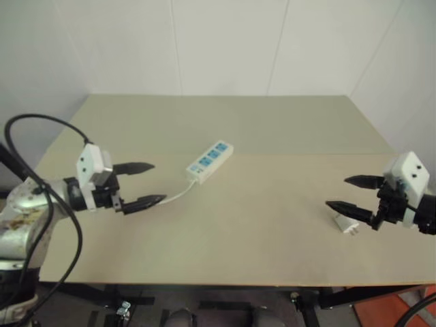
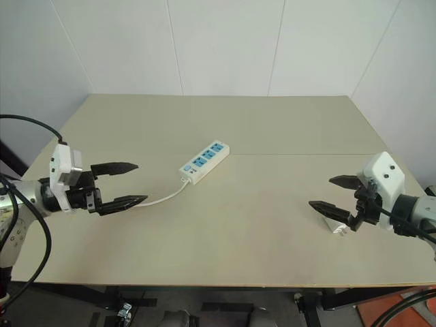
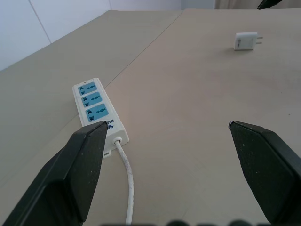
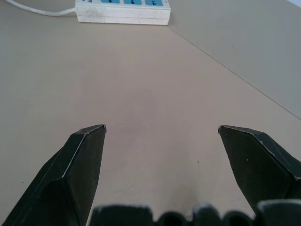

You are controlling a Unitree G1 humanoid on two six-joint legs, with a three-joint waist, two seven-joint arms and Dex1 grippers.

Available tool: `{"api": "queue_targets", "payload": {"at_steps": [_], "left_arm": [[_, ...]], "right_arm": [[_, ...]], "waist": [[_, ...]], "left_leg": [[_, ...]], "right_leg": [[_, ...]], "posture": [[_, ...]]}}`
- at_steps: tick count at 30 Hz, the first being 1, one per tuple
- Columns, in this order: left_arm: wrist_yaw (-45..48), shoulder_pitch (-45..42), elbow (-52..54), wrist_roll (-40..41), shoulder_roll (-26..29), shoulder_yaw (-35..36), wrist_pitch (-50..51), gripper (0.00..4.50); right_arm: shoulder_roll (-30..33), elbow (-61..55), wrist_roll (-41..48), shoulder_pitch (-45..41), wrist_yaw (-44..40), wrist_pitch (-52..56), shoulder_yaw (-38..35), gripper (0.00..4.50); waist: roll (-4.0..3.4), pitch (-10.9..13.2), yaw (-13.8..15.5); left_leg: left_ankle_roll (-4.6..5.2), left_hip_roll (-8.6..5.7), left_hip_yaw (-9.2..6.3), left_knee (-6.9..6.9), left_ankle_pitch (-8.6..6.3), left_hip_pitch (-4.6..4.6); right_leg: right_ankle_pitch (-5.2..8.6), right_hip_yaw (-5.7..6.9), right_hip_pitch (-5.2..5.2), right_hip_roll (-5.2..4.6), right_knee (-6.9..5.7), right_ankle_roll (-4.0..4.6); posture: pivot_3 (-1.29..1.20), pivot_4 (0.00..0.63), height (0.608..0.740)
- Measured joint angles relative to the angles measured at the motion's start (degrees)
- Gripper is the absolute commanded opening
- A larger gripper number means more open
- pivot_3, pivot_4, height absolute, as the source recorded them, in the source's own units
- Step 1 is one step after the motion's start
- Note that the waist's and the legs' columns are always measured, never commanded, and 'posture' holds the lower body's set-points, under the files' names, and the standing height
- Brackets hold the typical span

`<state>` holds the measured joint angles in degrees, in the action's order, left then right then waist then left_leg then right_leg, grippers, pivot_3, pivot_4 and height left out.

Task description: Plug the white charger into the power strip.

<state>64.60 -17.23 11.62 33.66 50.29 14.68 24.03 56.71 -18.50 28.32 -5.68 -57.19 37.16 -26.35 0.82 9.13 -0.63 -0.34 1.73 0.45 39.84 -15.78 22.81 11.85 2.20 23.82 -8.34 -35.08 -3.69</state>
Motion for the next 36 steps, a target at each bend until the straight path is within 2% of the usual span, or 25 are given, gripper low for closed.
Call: {"api": "queue_targets", "payload": {"at_steps": [8,13,16,19,24,30,36], "left_arm": [[-0.51,-0.07,0.01,0.1,-0.59,-0.1,-0.01,4.49],[-4.22,-3.71,-0.97,-2.67,-3.67,-2.88,-0.76,4.49],[-13.49,-12.39,-8.04,-10.18,-11.85,-7.92,-3.04,4.49],[-20.77,-18.05,-15.14,-15.71,-18.85,-11.89,-5.48,4.49],[-28.21,-24.97,-31.91,-21.61,-28.88,-14.6,-12.76,4.49],[-31.98,-30.95,-50.47,-25.85,-35.07,-15.06,-21.18,4.49],[-33.84,-35.63,-65.94,-29.48,-37.67,-15.65,-28.48,4.49]], "right_arm": [[0.0,0.0,0.04,-0.02,0.51,0.0,0.0,4.5],[-0.66,-0.04,0.25,-0.69,1.59,0.01,0.17,4.5],[-2.74,0.01,0.66,-3.34,3.83,0.01,1.47,4.5],[-3.95,-0.15,0.84,-5.28,5.63,0.01,3.09,4.5],[-5.16,-0.22,1.46,-6.15,7.69,0.06,3.77,4.5],[-5.4,-1.42,2.31,-6.38,8.97,0.08,3.76,4.5],[-5.51,-2.22,3.07,-6.38,9.98,0.31,3.73,4.5]], "waist": [[0.0,0.0,0.0],[0.01,0.0,0.29],[0.08,0.04,1.07],[0.24,0.07,1.27],[0.29,0.1,1.26],[0.4,0.17,1.3],[0.42,0.18,1.23]], "left_leg": [[0.0,0.0,0.0,0.0,0.0,0.0],[0.0,-0.02,-0.03,0.03,0.0,-0.12],[0.04,-0.06,-0.05,0.03,-0.02,-0.64],[0.05,-0.06,-0.07,0.02,-0.03,-0.6],[0.14,-0.08,-0.01,0.05,-0.08,-0.43],[0.16,-0.08,-0.03,0.1,-0.09,-0.46],[0.16,-0.08,-0.02,0.08,-0.09,-0.45]], "right_leg": [[0.0,0.0,0.0,0.0,0.0,0.0],[0.0,0.03,-0.2,0.0,0.02,0.01],[0.0,0.07,-0.83,0.0,0.12,0.0],[-0.02,0.06,-0.81,0.0,0.13,0.01],[-0.02,0.08,-0.71,-0.01,0.08,-0.01],[-0.01,0.08,-0.71,-0.01,0.17,-0.02],[-0.01,0.08,-0.7,-0.01,0.13,-0.02]], "posture": [[0.0,0.15,0.74],[0.0,0.15,0.74],[0.0,0.15,0.74],[0.0,0.15,0.74],[0.0,0.15,0.74],[0.0,0.15,0.74],[0.0,0.15,0.74]]}}
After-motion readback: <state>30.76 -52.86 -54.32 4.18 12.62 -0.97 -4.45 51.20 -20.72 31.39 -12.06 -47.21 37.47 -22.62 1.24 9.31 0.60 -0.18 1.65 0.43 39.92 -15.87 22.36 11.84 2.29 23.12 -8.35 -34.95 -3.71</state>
